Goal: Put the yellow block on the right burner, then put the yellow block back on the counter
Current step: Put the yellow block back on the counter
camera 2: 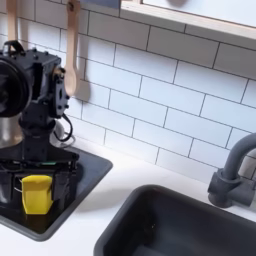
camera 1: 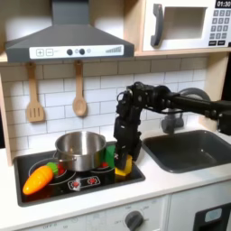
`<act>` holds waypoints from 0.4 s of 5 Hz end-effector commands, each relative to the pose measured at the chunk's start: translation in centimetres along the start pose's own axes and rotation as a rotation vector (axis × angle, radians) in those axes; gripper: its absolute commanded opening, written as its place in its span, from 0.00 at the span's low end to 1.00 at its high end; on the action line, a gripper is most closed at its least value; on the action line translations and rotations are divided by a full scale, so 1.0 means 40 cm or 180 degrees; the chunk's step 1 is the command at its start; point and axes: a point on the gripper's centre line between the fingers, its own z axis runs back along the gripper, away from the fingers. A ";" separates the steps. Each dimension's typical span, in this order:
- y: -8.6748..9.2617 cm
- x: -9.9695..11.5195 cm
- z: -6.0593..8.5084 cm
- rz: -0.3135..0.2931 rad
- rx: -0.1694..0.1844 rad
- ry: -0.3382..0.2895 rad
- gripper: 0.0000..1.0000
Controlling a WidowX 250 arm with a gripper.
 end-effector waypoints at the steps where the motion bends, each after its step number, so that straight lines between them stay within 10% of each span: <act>1: 0.013 0.003 -0.016 0.0059 -0.0015 0.0068 1.00; 2: 0.014 0.006 -0.015 0.0078 -0.0033 0.0062 1.00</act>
